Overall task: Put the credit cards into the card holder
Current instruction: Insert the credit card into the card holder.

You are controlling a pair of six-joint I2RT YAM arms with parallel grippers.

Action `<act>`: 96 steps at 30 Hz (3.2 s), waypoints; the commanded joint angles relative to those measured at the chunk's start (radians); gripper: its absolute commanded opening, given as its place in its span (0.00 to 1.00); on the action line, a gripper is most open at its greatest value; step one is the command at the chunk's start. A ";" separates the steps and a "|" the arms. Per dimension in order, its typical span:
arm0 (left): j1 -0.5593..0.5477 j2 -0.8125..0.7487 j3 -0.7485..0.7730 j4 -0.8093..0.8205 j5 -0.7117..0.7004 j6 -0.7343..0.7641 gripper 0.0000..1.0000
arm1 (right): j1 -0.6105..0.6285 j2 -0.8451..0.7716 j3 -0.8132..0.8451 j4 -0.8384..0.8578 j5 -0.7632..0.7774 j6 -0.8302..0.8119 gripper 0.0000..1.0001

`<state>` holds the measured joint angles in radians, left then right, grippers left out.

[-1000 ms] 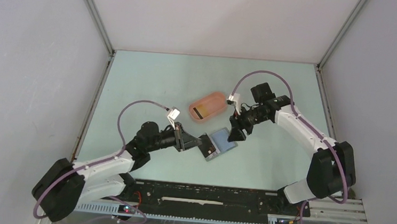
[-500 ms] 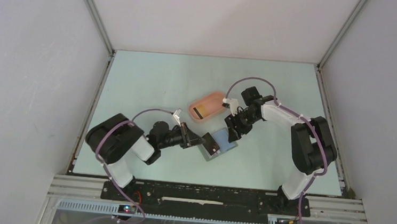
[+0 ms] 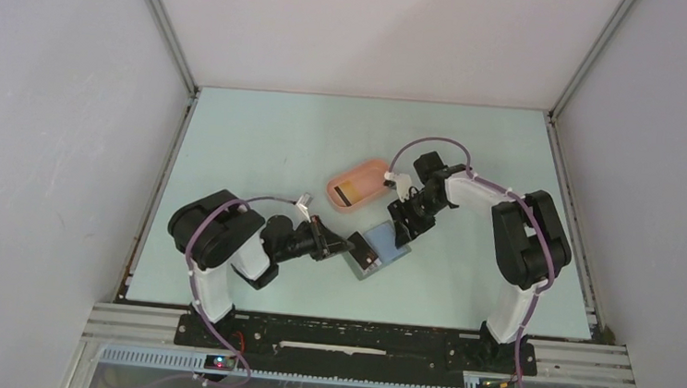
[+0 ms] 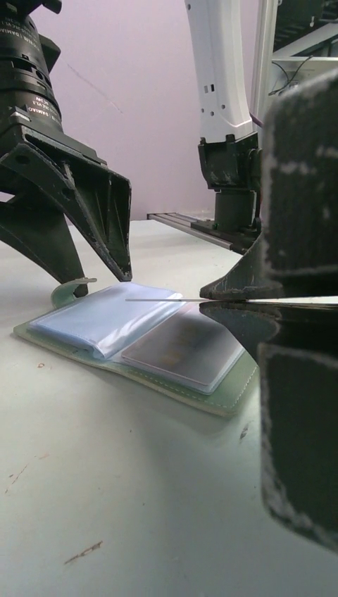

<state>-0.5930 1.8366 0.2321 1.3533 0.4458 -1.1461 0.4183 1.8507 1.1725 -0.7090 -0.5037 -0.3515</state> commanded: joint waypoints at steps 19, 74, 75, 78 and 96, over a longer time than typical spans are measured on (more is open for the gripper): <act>-0.078 0.085 0.000 0.133 -0.144 -0.121 0.00 | 0.003 0.039 0.032 0.004 0.000 0.023 0.50; -0.114 0.192 0.054 0.163 -0.214 -0.256 0.00 | 0.020 0.033 0.035 -0.004 -0.015 0.028 0.45; -0.117 0.194 0.055 0.163 -0.215 -0.261 0.00 | 0.020 0.033 0.035 -0.004 -0.015 0.028 0.45; -0.121 0.203 0.061 0.162 -0.215 -0.275 0.00 | 0.022 0.031 0.035 -0.004 -0.016 0.029 0.46; -0.122 0.245 0.095 0.161 -0.201 -0.324 0.00 | 0.030 0.028 0.035 -0.004 -0.018 0.029 0.45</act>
<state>-0.7113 2.0651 0.3073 1.4719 0.2470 -1.4673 0.4335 1.8725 1.1873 -0.7094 -0.5060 -0.3336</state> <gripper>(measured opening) 0.008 0.455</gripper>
